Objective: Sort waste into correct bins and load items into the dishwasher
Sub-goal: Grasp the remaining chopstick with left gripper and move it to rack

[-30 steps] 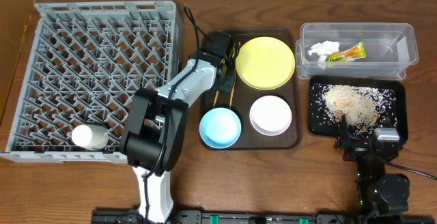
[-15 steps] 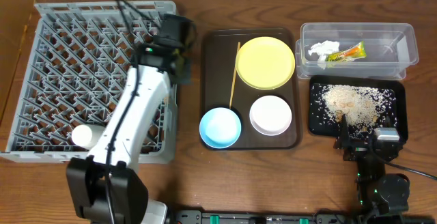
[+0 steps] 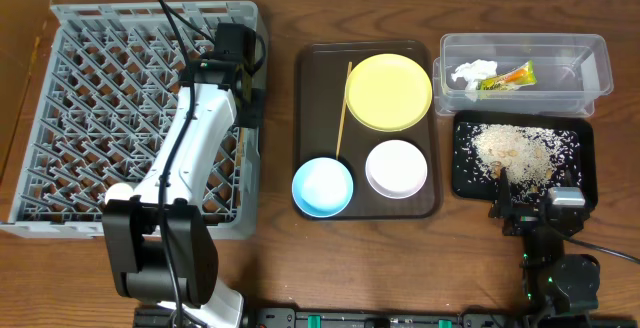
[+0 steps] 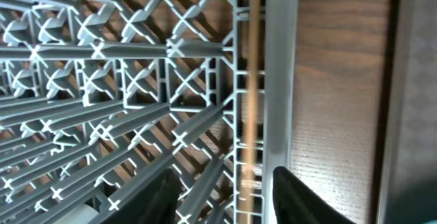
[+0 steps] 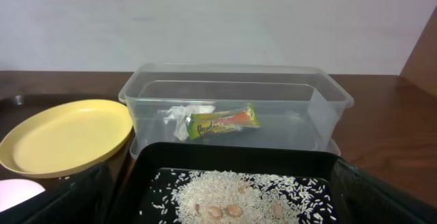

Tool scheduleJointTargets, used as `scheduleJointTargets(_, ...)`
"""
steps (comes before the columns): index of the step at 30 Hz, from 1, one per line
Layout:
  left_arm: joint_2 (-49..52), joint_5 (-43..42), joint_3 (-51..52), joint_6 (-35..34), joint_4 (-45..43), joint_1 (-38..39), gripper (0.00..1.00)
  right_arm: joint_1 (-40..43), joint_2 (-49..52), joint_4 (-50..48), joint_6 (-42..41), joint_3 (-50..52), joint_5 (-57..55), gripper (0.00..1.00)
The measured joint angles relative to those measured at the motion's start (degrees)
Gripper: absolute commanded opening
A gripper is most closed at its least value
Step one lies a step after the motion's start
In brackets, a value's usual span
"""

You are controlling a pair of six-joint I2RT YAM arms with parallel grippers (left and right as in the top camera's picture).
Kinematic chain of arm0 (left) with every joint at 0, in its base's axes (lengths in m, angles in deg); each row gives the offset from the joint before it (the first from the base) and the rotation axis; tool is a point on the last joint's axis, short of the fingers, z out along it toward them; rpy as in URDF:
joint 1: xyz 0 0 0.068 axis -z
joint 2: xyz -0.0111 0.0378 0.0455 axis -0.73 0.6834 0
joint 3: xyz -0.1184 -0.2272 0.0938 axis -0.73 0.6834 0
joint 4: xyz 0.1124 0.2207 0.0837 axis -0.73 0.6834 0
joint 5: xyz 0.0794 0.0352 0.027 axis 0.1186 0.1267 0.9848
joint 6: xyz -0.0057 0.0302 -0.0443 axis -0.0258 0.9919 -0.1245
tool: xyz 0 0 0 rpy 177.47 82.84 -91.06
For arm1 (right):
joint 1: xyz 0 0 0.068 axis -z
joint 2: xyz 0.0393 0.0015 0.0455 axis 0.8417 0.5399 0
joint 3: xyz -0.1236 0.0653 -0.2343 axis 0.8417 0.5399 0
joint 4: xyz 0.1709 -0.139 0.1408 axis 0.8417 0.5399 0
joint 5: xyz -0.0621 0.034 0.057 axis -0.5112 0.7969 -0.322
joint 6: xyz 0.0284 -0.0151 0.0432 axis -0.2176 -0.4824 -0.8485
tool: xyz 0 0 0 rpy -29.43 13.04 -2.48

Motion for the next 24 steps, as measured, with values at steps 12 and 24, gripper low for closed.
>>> scheduleJointTargets(12,4.04,-16.06,-0.02,-3.04,-11.65,17.99,0.47,0.00,0.02,0.02,0.02,0.00,0.00,0.99)
scheduleJointTargets(24,18.80,-13.51,-0.09,-3.89,-16.76,22.38,0.08,0.00,0.00,0.00,0.02,0.00,0.00,0.99)
